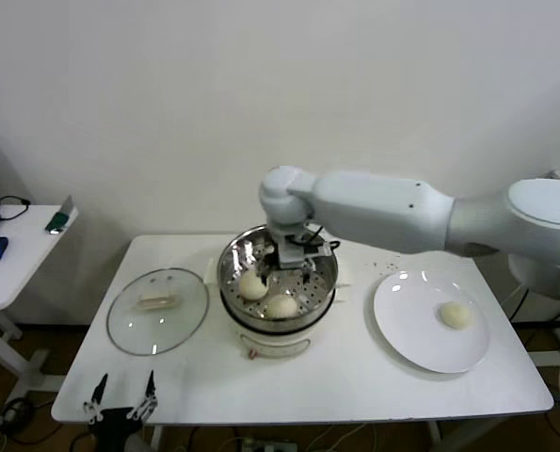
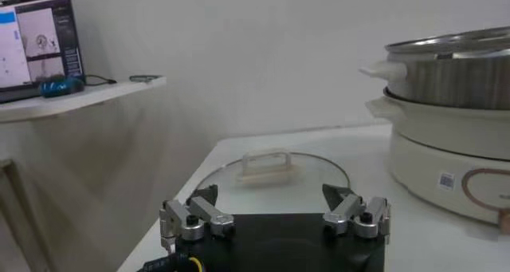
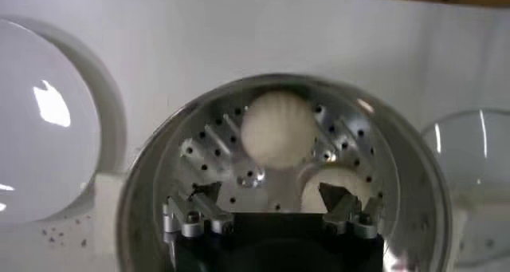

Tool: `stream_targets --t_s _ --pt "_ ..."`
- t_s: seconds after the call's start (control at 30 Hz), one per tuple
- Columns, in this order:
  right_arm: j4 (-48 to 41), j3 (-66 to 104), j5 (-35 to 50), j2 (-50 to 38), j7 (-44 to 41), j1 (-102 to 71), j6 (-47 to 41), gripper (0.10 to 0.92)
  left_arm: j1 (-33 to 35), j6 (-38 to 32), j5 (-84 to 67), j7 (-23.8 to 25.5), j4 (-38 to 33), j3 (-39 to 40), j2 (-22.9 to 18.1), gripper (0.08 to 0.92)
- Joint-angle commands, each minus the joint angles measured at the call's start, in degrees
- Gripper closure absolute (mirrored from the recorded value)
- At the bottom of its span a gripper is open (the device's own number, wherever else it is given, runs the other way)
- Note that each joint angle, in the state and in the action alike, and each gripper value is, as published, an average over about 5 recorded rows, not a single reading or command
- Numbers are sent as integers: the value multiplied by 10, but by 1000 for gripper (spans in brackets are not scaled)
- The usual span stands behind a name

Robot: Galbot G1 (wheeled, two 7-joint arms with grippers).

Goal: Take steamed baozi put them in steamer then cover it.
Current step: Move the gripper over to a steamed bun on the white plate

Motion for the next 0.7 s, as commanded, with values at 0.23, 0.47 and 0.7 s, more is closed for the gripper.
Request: stream_targets --t_s 0.23,0.47,0.7 --pt "-11 -93 253 -239 83 85 -343 203 -2 4 9 3 -8 1 4 177" --pt "-52 -30 212 -335 52 -19 -358 203 0 2 23 3 -9 4 2 177" --pt "-101 85 107 -378 26 -154 -315 203 11 0 30 7 -14 1 2 177"
